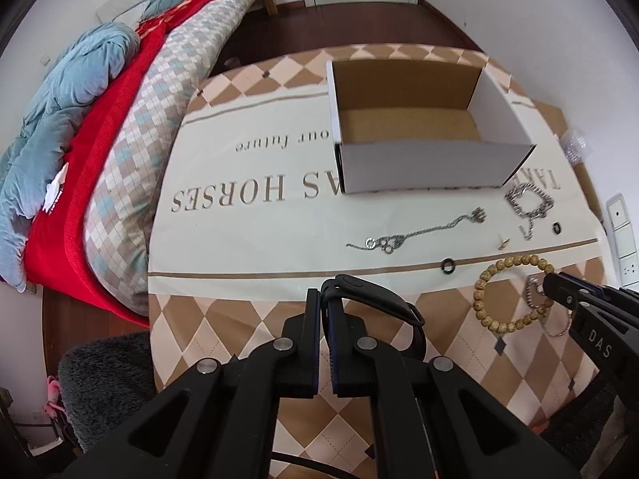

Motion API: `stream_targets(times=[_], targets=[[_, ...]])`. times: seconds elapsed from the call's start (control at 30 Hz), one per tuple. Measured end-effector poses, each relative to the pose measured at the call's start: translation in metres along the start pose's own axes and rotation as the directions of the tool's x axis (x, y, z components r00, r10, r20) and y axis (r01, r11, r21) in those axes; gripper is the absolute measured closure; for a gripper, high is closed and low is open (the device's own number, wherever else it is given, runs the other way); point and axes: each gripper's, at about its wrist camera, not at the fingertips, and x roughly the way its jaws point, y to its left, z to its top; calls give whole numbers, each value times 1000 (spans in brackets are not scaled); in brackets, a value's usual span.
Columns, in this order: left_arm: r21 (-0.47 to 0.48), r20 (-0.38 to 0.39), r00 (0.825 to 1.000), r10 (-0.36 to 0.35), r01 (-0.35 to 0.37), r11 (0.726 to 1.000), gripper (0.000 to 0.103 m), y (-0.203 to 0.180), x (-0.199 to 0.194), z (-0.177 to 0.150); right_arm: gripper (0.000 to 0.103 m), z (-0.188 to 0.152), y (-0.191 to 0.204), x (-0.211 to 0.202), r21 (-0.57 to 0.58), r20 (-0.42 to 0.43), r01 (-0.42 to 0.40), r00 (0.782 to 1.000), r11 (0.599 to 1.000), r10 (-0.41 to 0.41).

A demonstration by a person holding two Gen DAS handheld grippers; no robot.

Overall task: Organize jewelry
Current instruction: 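Close left tool on the black watch band while right tool grasps the bead bracelet, then carry the band with left tool into the white box while right tool drops the bracelet there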

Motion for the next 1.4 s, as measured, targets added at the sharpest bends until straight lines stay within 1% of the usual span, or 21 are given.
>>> stream_targets(times=[0.1, 0.13, 0.3, 0.4, 0.53, 0.63, 0.7, 0.77, 0.83, 0.87, 0.9, 0.97, 1.07, 1.13, 1.27, 1.33, 1.4], targets=[[-7, 31, 999, -5, 6, 1000, 102, 4, -14, 4, 93, -1, 3, -16, -2, 23, -25, 999, 1000, 25], [-9, 47, 999, -6, 6, 1000, 102, 5, -21, 7, 93, 6, -5, -16, -5, 28, -31, 999, 1000, 31], [-23, 136, 991, -9, 12, 1000, 102, 13, -52, 27, 93, 17, 1, -47, -26, 93, -65, 993, 998, 67], [-32, 200, 980, -6, 12, 999, 102, 18, -72, 47, 93, 36, 5, -72, -36, 156, -80, 984, 996, 85], [-49, 278, 961, 9, 4, 999, 102, 28, -92, 78, 93, 65, 14, -100, -53, 232, -83, 968, 995, 93], [-55, 318, 948, 24, -7, 998, 102, 33, -97, 100, 93, 92, 22, -112, -70, 275, -71, 957, 995, 88], [-59, 326, 945, 30, -12, 998, 102, 36, -96, 113, 93, 109, 27, -116, -78, 288, -68, 953, 995, 88], [-68, 319, 947, 31, -10, 998, 102, 38, -89, 124, 93, 127, 33, -115, -91, 298, -59, 951, 994, 83], [-73, 295, 955, 26, -4, 997, 102, 39, -77, 133, 93, 140, 39, -109, -102, 294, -49, 953, 994, 77], [-76, 277, 961, 20, 1, 997, 102, 39, -67, 138, 93, 149, 42, -102, -110, 280, -47, 957, 993, 77], [-72, 257, 966, 13, 6, 997, 102, 37, -58, 142, 93, 156, 45, -95, -113, 268, -47, 960, 992, 76], [-76, 201, 979, -23, 39, 996, 102, 37, -34, 150, 93, 169, 49, -76, -124, 233, -51, 969, 991, 78], [-75, 106, 991, -85, 94, 993, 102, 32, 2, 159, 93, 180, 52, -46, -135, 172, -66, 981, 989, 89], [-79, 51, 991, -120, 123, 989, 102, 29, 24, 164, 93, 185, 53, -25, -136, 126, -81, 987, 987, 99], [-74, -12, 988, -157, 156, 985, 102, 21, 53, 169, 93, 193, 52, 10, -136, 63, -90, 993, 987, 99], [-78, -36, 984, -175, 171, 982, 102, 18, 64, 172, 93, 195, 50, 19, -133, 47, -96, 994, 986, 103], [-69, -28, 984, -176, 174, 982, 101, 15, 65, 176, 93, 196, 49, 22, -133, 40, -103, 993, 986, 110]])
